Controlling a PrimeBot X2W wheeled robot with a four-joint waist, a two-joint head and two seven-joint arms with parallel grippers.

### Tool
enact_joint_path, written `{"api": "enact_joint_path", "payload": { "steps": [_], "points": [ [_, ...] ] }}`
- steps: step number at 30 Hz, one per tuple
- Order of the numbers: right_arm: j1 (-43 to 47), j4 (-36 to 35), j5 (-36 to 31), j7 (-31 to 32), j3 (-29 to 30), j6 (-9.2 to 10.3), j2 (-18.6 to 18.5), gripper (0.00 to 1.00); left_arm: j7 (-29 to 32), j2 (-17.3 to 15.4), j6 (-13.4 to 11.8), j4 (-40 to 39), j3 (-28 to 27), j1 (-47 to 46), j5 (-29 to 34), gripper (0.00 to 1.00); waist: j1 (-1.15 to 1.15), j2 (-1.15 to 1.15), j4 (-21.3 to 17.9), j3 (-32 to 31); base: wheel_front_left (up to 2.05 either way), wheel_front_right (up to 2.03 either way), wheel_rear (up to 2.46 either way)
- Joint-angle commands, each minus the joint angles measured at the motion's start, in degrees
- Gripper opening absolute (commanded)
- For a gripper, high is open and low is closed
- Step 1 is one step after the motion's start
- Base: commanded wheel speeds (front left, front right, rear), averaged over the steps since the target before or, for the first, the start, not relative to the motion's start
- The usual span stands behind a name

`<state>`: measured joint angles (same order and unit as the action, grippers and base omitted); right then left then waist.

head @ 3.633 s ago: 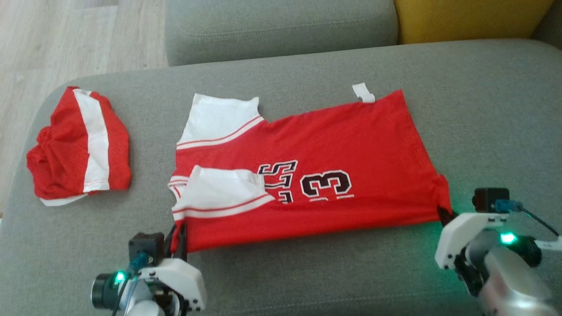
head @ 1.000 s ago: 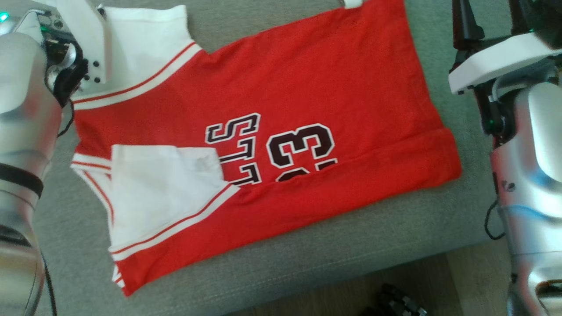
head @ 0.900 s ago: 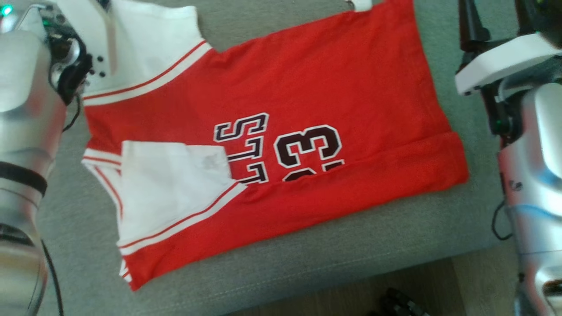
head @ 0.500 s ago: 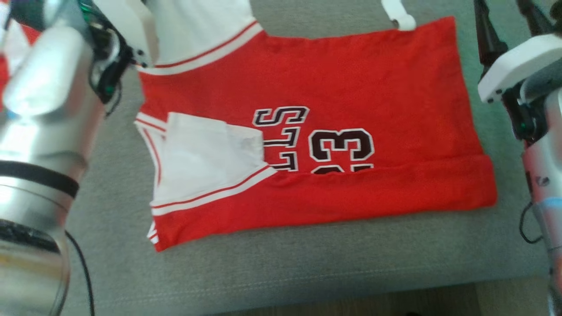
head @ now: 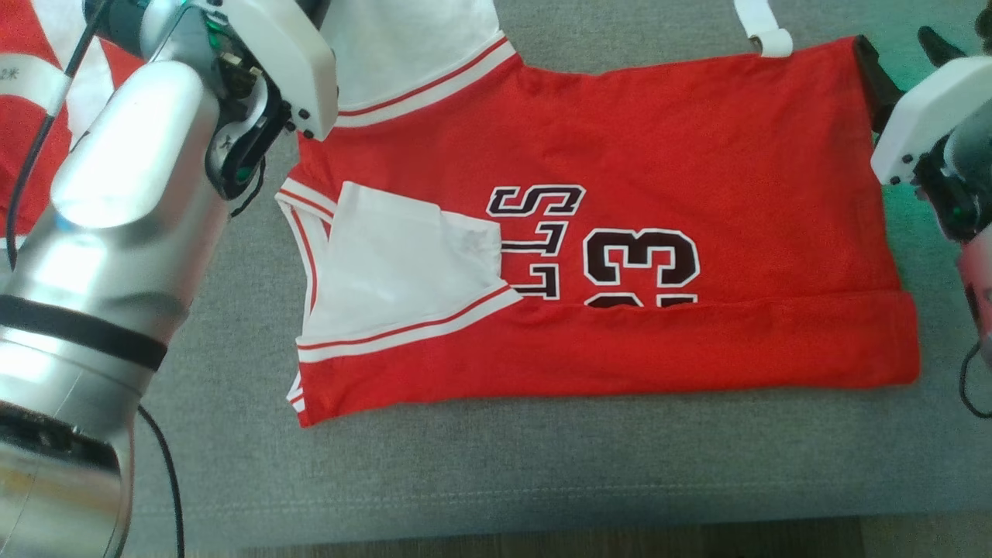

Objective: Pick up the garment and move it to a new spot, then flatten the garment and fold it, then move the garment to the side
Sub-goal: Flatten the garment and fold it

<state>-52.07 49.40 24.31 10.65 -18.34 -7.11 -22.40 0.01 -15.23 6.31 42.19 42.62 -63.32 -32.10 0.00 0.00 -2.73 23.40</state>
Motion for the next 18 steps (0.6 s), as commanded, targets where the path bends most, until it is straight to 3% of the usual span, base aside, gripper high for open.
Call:
{"api": "enact_joint_path", "payload": {
  "steps": [1,17,18],
  "points": [
    [-1.67,-0.46,0.78,0.43,-1.49,-0.37,-0.8,1.0,0.35,-2.58,-0.56,-2.45,-1.43,-1.51,-0.27,0.0,0.0,0.0,0.25,0.58,0.0,0.0,0.0],
    [-5.84,8.62,3.9,-0.11,-8.78,-0.37,-1.28,1.0,2.73,-4.31,-2.22,-6.87,-0.84,-1.81,-0.25,0.0,0.0,0.0,0.73,2.93,0.0,0.0,0.0],
    [-5.87,8.89,4.31,0.22,-9.41,-0.37,-1.11,0.12,2.76,-4.46,-2.33,-6.83,-0.86,-1.8,-0.27,0.0,0.0,0.0,0.67,2.96,0.0,0.0,0.0]
  ]
}}
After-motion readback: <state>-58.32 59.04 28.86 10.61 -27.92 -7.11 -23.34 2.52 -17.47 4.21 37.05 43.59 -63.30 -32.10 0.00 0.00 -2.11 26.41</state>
